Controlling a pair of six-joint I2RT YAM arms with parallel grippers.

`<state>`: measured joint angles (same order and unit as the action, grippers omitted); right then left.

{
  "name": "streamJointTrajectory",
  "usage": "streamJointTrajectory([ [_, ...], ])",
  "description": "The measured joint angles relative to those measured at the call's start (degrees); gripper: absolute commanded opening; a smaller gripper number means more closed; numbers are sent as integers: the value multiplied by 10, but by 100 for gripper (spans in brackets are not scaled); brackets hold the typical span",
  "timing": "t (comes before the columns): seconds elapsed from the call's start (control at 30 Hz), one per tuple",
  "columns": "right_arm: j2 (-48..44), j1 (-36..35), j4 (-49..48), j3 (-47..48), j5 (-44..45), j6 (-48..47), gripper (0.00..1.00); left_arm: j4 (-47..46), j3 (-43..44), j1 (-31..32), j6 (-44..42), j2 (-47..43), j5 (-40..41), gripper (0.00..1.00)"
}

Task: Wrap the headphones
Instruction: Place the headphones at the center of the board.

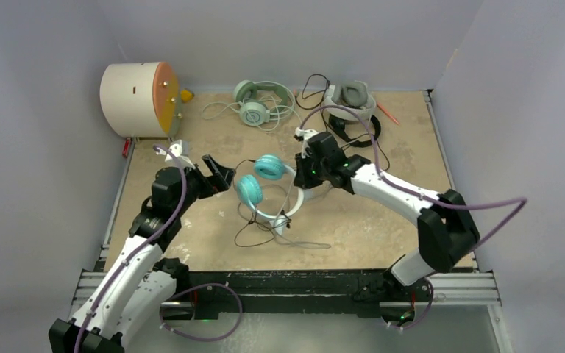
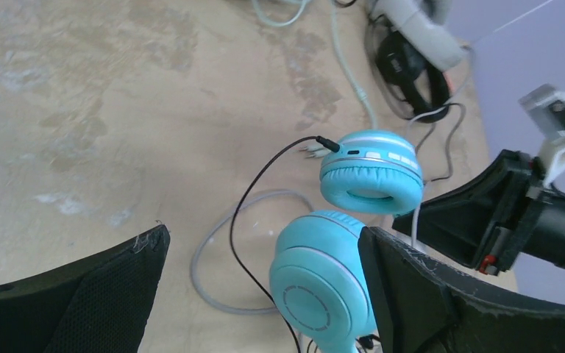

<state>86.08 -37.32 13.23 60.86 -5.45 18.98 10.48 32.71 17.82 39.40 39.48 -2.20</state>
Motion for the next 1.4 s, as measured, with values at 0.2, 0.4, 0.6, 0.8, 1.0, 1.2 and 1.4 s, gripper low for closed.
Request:
streamJointTrajectory([
  [0.2,70,-42,-12,65,19,-14,39,35,1,0,0,57,20,98],
  [0.4,72,-81,2,84,80,-2,41,40,1,0,0,67,21,98],
  [0.6,81,-152,41,90,157,76,38,36,-5,0,0,62,21,96],
  [0.8,122,-193,100,112,246,185,44,39,-17,0,1,32,30,96],
  [1.0,146,-181,167,121,318,232,46,39,-17,0,3,23,42,95],
  [1.2,160,-140,181,136,331,239,46,38,-35,0,5,-5,51,95],
  [1.4,165,-91,175,151,323,239,46,40,-36,0,5,-16,59,95],
])
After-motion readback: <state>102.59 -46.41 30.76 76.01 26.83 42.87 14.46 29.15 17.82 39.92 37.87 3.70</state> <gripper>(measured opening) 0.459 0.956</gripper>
